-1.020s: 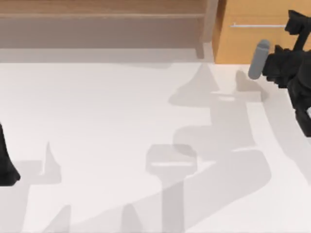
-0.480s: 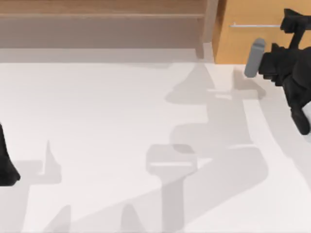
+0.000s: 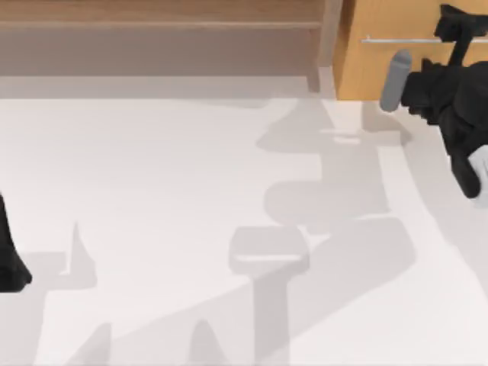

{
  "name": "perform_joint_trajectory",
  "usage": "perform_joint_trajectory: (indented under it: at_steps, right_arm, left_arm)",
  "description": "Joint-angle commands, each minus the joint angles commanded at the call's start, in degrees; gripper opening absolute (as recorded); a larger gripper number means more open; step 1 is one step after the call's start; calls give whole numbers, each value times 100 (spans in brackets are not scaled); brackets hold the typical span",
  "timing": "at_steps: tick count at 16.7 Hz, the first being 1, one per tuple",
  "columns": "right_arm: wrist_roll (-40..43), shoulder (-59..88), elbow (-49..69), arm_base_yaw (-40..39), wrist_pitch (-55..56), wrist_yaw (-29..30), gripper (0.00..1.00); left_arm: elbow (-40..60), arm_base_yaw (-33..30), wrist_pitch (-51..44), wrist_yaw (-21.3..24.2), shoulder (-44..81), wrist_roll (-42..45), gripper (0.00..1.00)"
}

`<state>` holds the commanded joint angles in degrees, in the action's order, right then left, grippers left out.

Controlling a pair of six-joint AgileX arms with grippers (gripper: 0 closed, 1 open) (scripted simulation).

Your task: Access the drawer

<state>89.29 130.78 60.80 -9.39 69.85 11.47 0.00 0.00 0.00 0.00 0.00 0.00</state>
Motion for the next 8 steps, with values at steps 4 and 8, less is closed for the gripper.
perform_joint_trajectory:
  at_steps: [4, 8]
  right_arm:
    - [0, 0, 0, 0, 0, 0, 70]
    - [0, 0, 0, 0, 0, 0, 40]
  left_arm:
    - [0, 0, 0, 0, 0, 0, 100]
    - [0, 0, 0, 0, 0, 0, 100]
